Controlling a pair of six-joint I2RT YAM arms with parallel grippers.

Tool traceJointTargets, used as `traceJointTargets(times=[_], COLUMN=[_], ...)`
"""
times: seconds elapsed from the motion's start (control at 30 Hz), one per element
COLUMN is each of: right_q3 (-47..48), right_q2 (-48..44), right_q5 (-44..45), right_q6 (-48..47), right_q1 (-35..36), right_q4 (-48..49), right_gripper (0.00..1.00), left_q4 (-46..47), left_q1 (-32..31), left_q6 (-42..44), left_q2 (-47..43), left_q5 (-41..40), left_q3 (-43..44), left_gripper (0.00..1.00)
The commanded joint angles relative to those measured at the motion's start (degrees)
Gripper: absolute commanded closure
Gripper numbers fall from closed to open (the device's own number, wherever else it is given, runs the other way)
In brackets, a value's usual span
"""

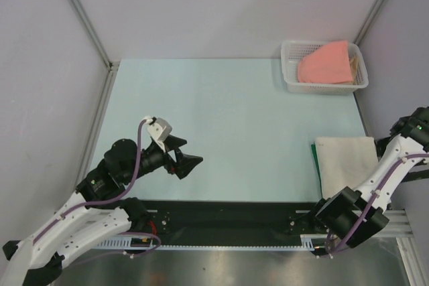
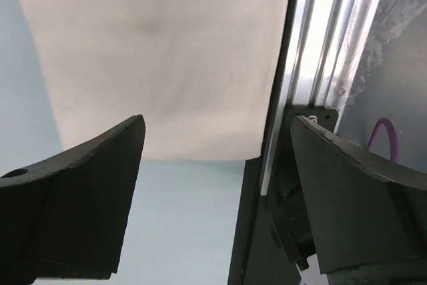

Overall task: Fold and stack the t-shirts
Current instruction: Neatly place the folded tshirt to the corner, then reset both grippers

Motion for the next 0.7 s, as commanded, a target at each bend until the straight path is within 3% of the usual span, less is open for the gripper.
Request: traceJointTargets(times=[0.0,0.03,0.17,0.4,0.47,0.67], right_q3=[3.68,3.76,6.13,4.04,-0.86,-19.85], right_q2=[-1.22,-1.57,0.26,2.9,2.74,-4.89], right_q5=[2.61,3.22,3.49,-0.11,-1.25,-6.34], right_q6=[0.7,1.83,7.0,14.13,15.98,23.45], right_q1=[3.2,10.09,26.91,59.25,69.06,84.32], right_q4=[-1.44,-0.82,-0.54,12.26,15.96,38.01], right_gripper=[0.06,0.07,0.08,0.05,0.01,0.0], left_q4=[0.35,0.35,-0.62,-0.18,-0.18,1.75], left_q1=[-0.28,-0.28,-0.28,0.25,0.51,0.69], left_q6=[0.71,0.71,0.54,-5.52,-9.72,-27.37], left_q2=[-0.7,-0.7,0.17,1.67,-0.77,-15.88], left_q5=[0.32,0.14,-1.88,-4.25,-5.04,-11.62], left_q3=[1.21,1.21,2.7,1.75,-0.01,-14.42], left_gripper=[0.09,0.09,0.09,0.04,0.03,0.0])
